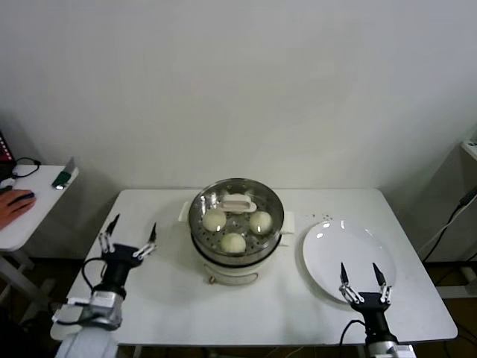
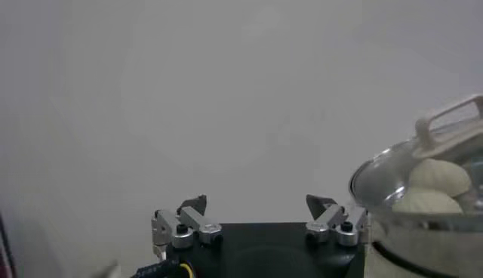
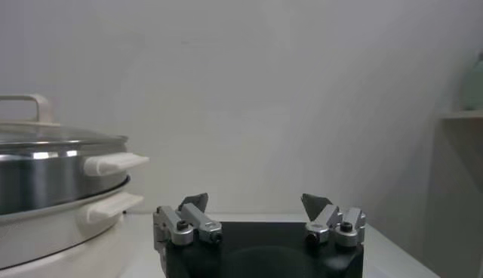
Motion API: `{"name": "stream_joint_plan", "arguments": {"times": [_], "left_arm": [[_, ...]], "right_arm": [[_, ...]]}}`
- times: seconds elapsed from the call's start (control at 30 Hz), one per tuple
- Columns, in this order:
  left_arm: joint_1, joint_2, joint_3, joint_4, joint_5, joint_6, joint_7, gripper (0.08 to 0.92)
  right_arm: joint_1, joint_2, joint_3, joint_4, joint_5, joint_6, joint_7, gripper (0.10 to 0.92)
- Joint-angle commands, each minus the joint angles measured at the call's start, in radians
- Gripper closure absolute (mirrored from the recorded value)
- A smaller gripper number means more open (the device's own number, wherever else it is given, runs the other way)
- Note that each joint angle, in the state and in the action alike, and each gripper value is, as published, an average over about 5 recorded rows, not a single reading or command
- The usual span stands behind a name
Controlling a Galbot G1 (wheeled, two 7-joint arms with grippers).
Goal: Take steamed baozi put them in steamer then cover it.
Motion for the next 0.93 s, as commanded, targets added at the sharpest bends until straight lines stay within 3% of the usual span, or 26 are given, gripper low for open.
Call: {"name": "stream_joint_plan", "arguments": {"times": [0.03,0.93], "left_arm": [[0.180,-0.011,-0.103,0.146,-0.365,-0.280,0.004,0.177],[0.170,-0.053,-0.004,0.163,-0.319,-0.310,0.011,0.177]], "right_arm": [[0.004,0.006,-0.001,-0.017,0.002,0.032,0.002,0.203],[-0.007,0.002,-0.043,-0.018,0.001,0.023,-0.007,0.203]]}}
